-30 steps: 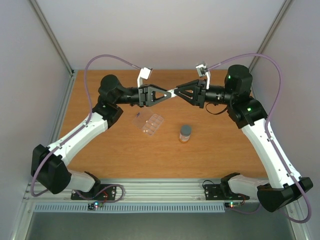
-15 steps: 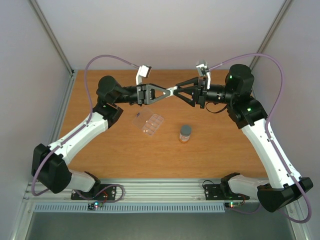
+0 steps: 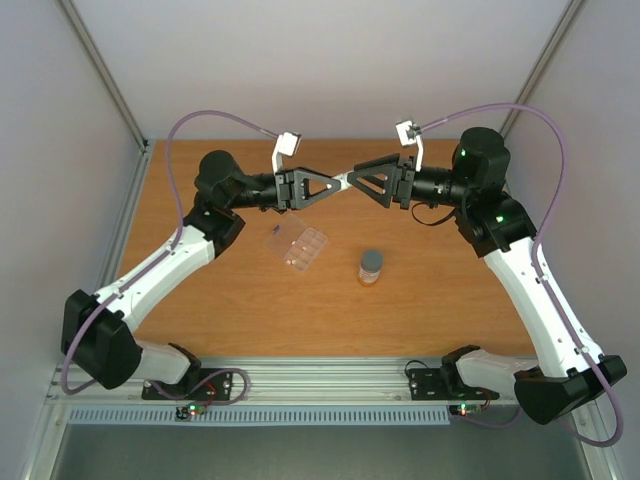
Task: Sort the pills into containers
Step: Unscrew the lid of the pill bottle.
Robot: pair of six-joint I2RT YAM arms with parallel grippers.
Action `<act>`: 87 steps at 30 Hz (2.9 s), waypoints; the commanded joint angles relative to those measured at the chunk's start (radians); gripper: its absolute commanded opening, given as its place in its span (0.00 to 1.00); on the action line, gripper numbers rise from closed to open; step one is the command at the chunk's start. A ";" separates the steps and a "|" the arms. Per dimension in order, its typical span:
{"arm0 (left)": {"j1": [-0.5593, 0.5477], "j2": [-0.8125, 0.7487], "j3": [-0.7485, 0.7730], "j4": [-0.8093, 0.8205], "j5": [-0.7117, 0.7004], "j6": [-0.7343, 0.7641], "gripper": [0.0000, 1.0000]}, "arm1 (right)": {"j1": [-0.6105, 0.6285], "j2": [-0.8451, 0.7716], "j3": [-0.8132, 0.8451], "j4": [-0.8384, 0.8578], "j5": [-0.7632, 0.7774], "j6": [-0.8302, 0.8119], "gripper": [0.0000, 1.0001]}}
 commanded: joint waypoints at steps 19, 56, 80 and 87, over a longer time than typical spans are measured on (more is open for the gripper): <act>-0.052 -0.083 0.081 -0.389 -0.209 0.517 0.00 | -0.006 0.030 -0.051 -0.056 0.036 0.320 0.40; -0.035 0.053 0.068 0.042 -0.004 -0.057 0.00 | -0.006 -0.036 -0.035 -0.035 -0.119 -0.230 0.34; -0.035 0.006 0.080 -0.172 -0.113 0.278 0.00 | -0.033 -0.007 -0.057 0.023 0.013 0.164 0.58; -0.035 -0.019 0.066 -0.195 -0.135 0.342 0.00 | -0.044 0.014 -0.065 0.013 0.041 0.263 0.57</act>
